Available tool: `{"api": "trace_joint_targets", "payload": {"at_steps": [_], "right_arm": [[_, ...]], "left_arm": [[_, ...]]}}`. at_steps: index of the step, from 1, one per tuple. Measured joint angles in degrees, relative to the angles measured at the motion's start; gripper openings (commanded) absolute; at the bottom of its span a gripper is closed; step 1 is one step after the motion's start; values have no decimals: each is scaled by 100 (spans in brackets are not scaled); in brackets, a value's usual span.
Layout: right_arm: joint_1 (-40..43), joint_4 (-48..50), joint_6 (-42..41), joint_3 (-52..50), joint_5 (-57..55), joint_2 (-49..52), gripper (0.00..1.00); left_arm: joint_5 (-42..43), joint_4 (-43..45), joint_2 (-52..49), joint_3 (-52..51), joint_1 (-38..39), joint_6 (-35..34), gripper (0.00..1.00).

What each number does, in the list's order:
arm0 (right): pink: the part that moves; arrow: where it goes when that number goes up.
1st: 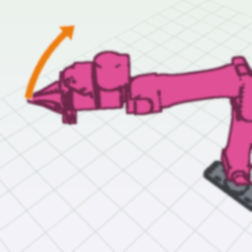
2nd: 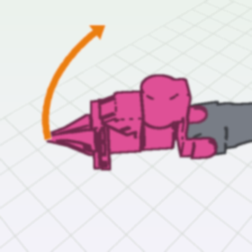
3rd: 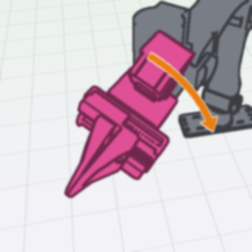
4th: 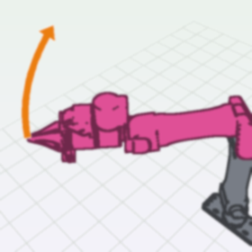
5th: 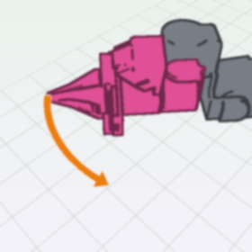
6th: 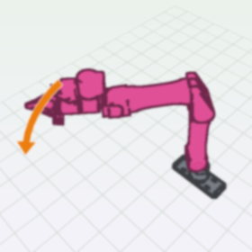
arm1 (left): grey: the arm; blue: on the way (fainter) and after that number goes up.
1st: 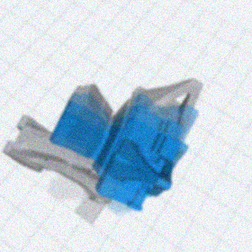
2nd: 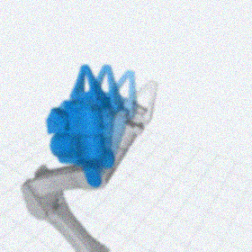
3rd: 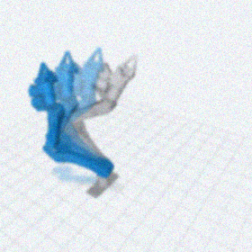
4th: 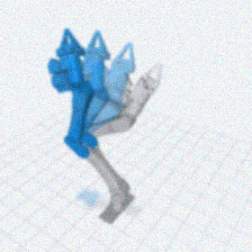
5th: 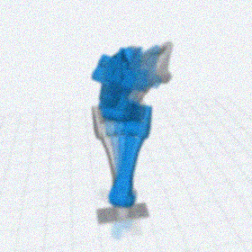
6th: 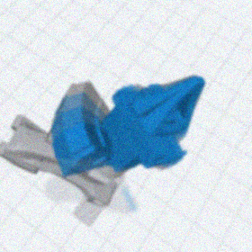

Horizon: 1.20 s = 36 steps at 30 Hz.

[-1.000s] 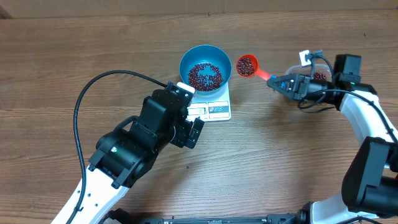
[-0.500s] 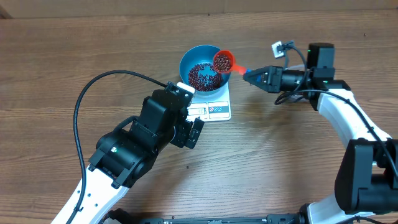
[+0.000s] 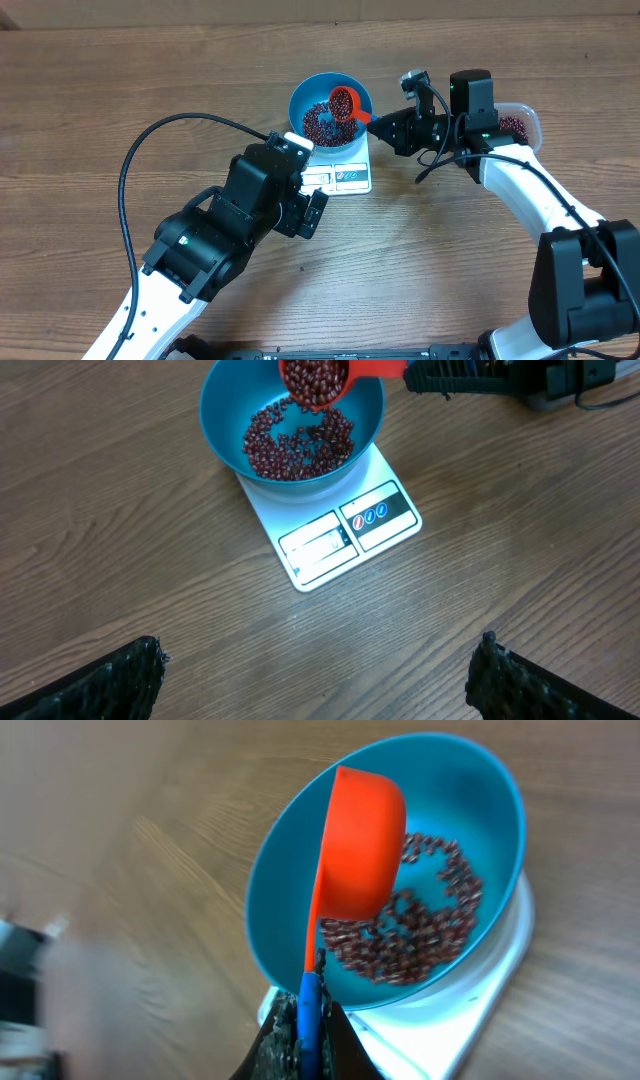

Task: Scoop item into bowl and weigh 150g on scale
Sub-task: 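Tip the red scoop to pour beans into the teal bowl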

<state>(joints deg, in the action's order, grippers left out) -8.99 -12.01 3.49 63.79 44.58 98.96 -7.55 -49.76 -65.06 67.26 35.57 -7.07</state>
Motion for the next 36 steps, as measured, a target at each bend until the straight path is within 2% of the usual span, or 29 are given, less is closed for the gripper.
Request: {"api": "trace_joint_targets", "payload": {"at_steps": [21,26,36], "right_arm": [[0,37,4435,0,-162,0,4],[0,275,4916,0,-160,0,4],[0,387,5049,0,-173,0,4]], "left_arm": [[0,0,0,0,0,0,100],[0,0,0,0,0,0,100],[0,0,0,0,0,-2,100]]}}
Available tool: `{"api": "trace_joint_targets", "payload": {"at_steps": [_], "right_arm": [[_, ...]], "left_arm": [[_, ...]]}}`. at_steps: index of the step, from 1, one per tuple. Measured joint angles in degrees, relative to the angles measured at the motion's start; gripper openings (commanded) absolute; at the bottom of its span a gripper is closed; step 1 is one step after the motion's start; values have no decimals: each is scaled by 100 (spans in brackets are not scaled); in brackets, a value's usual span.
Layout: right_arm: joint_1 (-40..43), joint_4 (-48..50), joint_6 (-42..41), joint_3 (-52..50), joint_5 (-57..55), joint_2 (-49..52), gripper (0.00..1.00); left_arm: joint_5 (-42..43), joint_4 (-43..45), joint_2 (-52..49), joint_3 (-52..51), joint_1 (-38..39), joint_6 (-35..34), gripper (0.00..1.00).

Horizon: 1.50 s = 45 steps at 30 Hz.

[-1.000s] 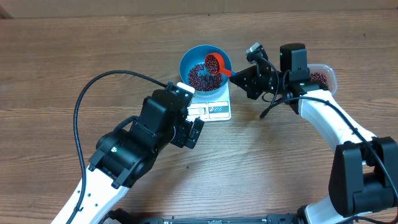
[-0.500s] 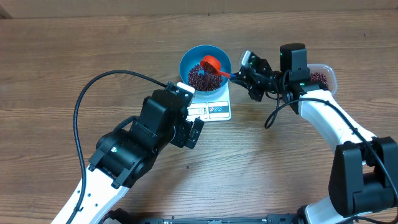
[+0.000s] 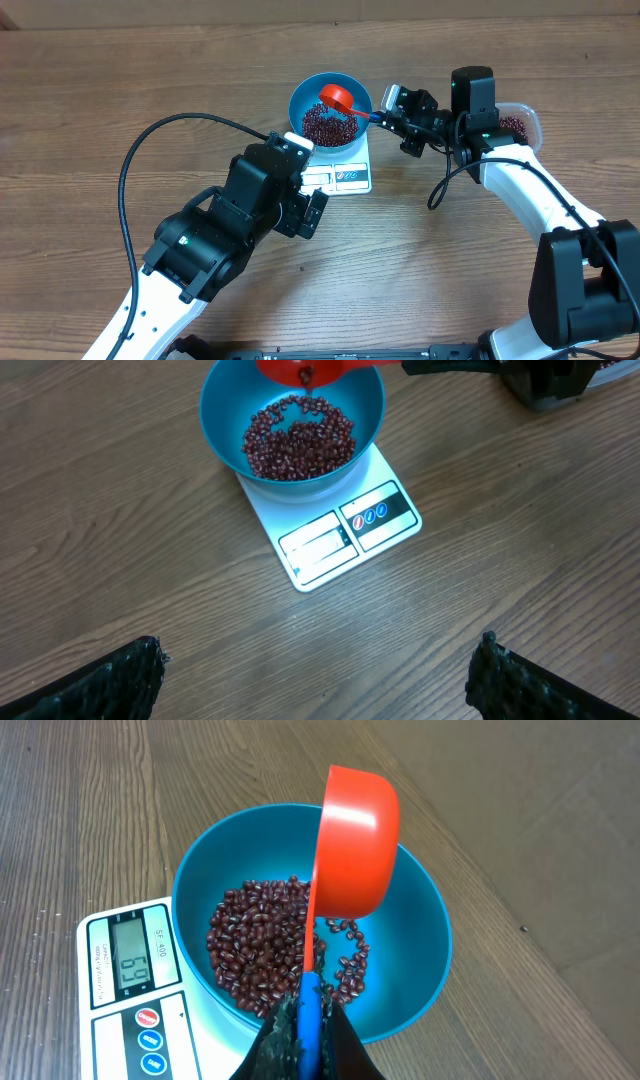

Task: Scoop item into bowl and weigh 150g on scale
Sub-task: 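Tip the red scoop to pour beans into the teal bowl, then move the empty red scoop with the right gripper back to the tub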

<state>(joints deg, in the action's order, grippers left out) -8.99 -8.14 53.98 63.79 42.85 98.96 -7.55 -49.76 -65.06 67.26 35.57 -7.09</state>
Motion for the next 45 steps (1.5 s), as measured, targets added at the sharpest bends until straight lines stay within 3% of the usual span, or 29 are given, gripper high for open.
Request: {"api": "trace_joint_targets", "payload": {"at_steps": [16,21,33,45], "right_arm": [[0,-175,-168,0,-649,-481,4],[2,-396,-955,0,-1272,-1071,4],[96,-2389,-3095,0,-4682,-2236,4],[1537,-3696,-4087,-2,-5305,-2236,4]], "left_arm": [[0,0,0,0,0,2,99],[0,2,0,0,0,2,100],[0,0,0,0,0,2,100],[0,0,0,0,0,2,99]]}}
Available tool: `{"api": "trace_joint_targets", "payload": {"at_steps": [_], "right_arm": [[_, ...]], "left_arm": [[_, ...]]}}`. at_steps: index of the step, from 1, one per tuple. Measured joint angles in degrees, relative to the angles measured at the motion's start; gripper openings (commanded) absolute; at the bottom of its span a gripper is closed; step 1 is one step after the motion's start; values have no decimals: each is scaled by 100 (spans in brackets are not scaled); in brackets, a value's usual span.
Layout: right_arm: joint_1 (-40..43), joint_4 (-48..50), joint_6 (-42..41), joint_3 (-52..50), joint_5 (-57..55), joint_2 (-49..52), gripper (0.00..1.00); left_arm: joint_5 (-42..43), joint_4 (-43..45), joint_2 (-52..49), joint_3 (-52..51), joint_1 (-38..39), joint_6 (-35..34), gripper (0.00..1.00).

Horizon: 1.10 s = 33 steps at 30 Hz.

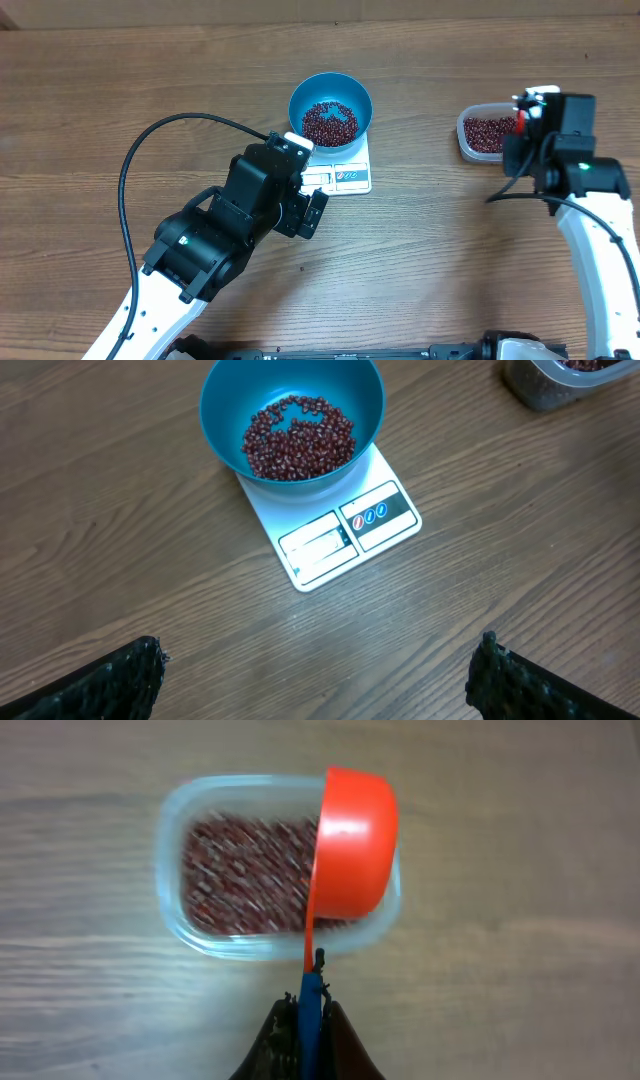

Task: Scoop item into bowl and weigh 150g on scale
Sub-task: 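Move the empty red scoop with the right gripper back to the tub, then lower the red scoop into the beans and scoop with the right gripper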

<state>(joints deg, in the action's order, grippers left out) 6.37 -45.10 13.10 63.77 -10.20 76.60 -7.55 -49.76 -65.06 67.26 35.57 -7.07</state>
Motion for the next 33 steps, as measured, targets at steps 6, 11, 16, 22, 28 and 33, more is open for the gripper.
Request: {"api": "trace_joint_targets", "payload": {"at_steps": [6,11,16,22,28,33], "right_arm": [[208,-131,-90,0,549,74,4],[212,-87,-107,0,942,444,4],[212,4,-111,0,1165,1082,4],[212,153,-109,0,1235,1272,5],[212,212,-127,0,1266,1272,17],[212,433,-127,0,1279,1272,18]], "left_arm": [[0,0,0,0,0,-2,100],[0,0,0,0,0,0,99],[0,0,0,0,0,0,99],[0,0,0,0,0,0,100],[0,0,0,0,0,0,100],[0,0,0,0,0,0,99]]}}
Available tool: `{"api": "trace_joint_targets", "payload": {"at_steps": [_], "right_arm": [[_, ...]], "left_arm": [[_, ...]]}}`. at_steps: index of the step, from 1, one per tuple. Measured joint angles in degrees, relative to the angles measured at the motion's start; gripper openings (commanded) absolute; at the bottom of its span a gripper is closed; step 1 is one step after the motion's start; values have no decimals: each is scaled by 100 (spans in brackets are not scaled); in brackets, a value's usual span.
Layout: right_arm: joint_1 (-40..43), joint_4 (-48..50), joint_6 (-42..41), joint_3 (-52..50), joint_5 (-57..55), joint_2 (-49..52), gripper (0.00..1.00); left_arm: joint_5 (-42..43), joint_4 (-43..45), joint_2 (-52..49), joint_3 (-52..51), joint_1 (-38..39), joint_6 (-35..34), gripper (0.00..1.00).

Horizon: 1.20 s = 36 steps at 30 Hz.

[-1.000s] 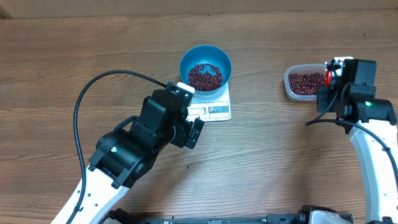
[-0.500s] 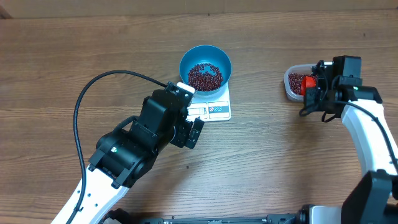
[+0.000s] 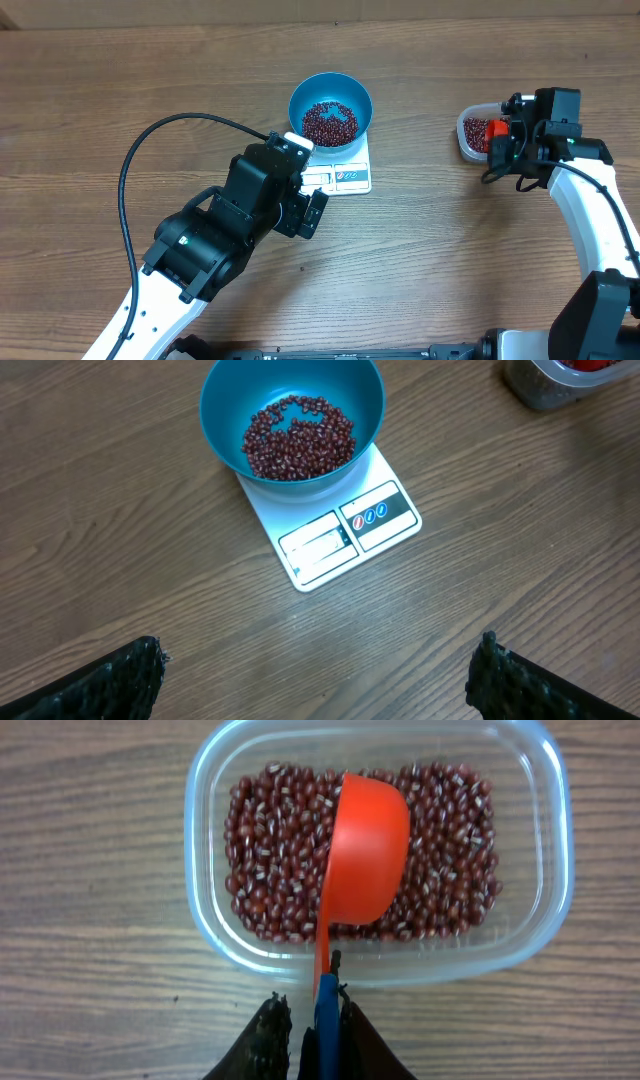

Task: Scoop item into bowl and weigh 150g on scale
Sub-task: 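Lower the red scoop into the beans and scoop with the right gripper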

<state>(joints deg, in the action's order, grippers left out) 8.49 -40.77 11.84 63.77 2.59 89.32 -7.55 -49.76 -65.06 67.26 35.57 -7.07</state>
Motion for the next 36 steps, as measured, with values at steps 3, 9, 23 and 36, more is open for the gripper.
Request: {"api": "trace_joint_targets", "payload": {"at_steps": [3,9,23,36], "right_arm": [[0,173,9,0,0,0,25],[0,409,-2,0,0,0,27],[4,433,-24,0,-2,0,19],[4,470,-22,0,-2,0,4]], "left_arm": [[0,0,0,0,0,0,99],[0,0,0,0,0,0,100],[0,0,0,0,0,0,100],[0,2,0,0,0,0,100]]}}
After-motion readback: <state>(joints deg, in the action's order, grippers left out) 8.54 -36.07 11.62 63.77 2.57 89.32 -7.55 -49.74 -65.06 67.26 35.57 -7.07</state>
